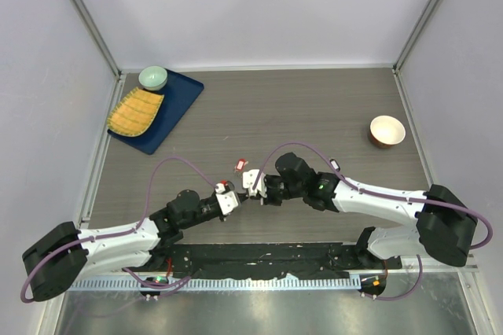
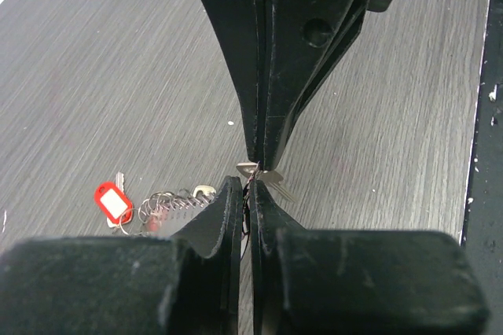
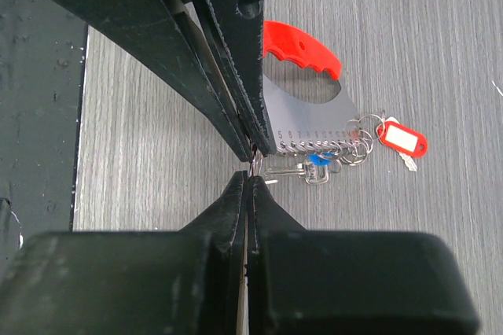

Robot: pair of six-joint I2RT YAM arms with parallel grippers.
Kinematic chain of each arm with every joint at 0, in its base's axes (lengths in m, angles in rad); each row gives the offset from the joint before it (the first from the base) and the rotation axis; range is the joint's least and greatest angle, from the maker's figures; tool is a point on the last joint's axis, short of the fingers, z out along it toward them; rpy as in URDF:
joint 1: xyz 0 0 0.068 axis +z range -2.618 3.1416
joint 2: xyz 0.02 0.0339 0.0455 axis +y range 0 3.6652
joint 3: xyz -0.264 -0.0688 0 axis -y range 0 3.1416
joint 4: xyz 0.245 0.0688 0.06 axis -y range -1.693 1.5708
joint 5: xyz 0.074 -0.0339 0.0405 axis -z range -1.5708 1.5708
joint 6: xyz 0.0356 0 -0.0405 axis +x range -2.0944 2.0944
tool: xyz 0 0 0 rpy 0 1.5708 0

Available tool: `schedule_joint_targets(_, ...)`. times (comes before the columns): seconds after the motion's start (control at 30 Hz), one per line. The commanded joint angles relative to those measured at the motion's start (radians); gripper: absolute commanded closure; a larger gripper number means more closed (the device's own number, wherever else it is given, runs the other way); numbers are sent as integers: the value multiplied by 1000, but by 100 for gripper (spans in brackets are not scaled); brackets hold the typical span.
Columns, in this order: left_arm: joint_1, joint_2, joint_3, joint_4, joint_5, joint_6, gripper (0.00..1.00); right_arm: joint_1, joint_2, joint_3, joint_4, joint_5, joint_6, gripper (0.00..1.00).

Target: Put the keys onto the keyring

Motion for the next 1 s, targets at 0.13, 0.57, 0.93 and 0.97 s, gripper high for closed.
schedule_joint_targets(0.13, -4, -24, 36, 65, -142, -81, 100, 15, -33, 23, 16, 10, -11, 99)
schedule_joint_targets(0.57, -4, -130, 36, 32, -228, -273, 100, 28, -28, 10, 32, 21, -30, 99)
schedule_joint_targets(0.93, -4, -93, -11, 206, -340, -433, 100, 54, -42, -39, 158, 35, 18, 99)
schedule_joint_targets(0.97, -4, -86, -20, 238, -362, -454, 100, 55, -46, -49, 183, 38, 28, 99)
